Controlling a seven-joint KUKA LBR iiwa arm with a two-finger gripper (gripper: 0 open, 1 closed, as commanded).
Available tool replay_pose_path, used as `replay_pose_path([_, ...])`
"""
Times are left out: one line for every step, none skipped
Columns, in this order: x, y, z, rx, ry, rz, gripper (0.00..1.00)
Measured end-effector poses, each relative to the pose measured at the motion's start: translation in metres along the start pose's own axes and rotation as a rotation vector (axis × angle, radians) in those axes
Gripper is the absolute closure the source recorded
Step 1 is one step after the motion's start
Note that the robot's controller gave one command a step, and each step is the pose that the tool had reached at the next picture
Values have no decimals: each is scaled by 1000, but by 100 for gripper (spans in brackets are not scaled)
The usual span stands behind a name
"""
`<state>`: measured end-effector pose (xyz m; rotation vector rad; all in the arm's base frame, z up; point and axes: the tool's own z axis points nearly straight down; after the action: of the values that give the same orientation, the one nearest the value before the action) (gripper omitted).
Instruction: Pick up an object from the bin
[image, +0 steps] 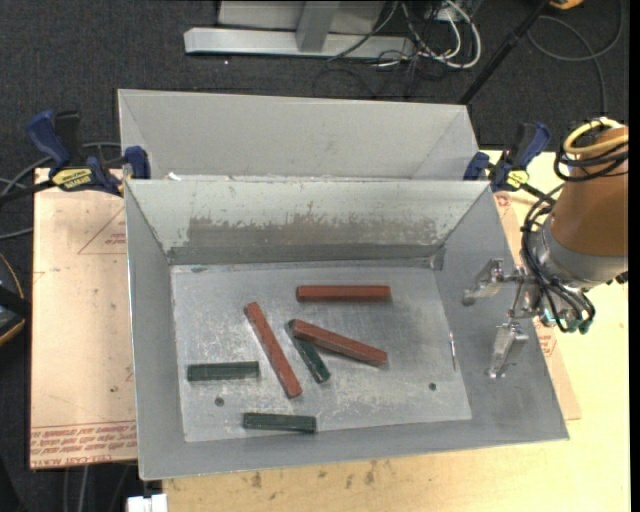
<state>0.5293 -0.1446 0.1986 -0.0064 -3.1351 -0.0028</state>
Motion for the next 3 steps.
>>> replay_pose_path([-2, 1, -4, 1, -7, -4, 0])
replay_pose_path([-17, 29, 49, 3, -15, 14, 0])
replay_pose_path([20, 43, 109, 1, -11, -15, 0])
